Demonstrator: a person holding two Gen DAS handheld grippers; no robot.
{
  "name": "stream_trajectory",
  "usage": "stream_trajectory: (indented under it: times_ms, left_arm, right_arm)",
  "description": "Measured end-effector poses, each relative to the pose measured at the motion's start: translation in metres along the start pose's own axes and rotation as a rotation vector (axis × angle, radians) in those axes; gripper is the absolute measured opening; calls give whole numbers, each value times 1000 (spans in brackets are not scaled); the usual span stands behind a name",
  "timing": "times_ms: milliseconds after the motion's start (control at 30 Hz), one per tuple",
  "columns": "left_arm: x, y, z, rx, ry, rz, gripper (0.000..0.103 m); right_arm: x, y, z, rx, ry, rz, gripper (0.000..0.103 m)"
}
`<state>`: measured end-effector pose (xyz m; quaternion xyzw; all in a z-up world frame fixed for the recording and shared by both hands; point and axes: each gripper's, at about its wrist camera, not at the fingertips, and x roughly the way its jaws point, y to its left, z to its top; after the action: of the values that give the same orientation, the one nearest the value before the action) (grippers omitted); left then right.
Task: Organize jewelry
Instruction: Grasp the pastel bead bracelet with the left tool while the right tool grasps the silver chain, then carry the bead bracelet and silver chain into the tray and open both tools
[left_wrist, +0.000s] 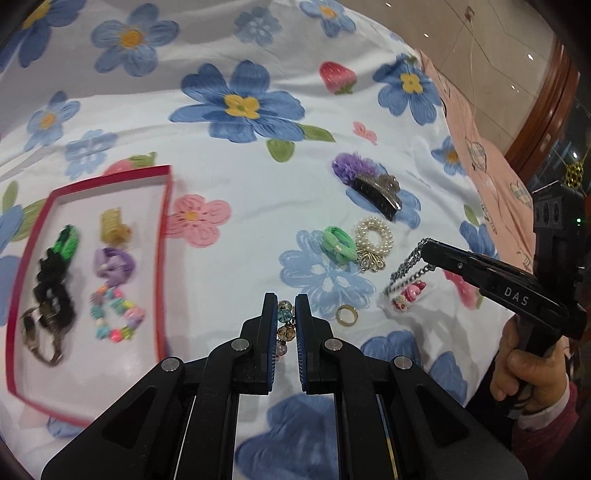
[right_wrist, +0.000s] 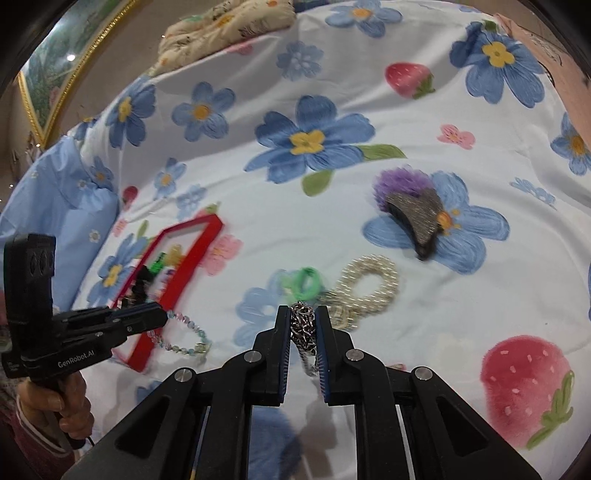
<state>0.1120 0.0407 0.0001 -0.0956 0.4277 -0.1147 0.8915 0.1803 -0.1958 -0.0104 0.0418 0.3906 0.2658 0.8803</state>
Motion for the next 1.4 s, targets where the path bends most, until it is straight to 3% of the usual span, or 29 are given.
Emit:
stream_trajectory:
  times_ms: [733, 1400]
  left_arm:
    - [-79, 84, -23, -167, -107, 63, 8]
    - [-91, 137, -43, -255, -119, 116, 8]
  right_arm:
    - [21, 99, -1, -111, 36, 157, 12]
    - [55, 169, 1, -183, 80, 277, 13]
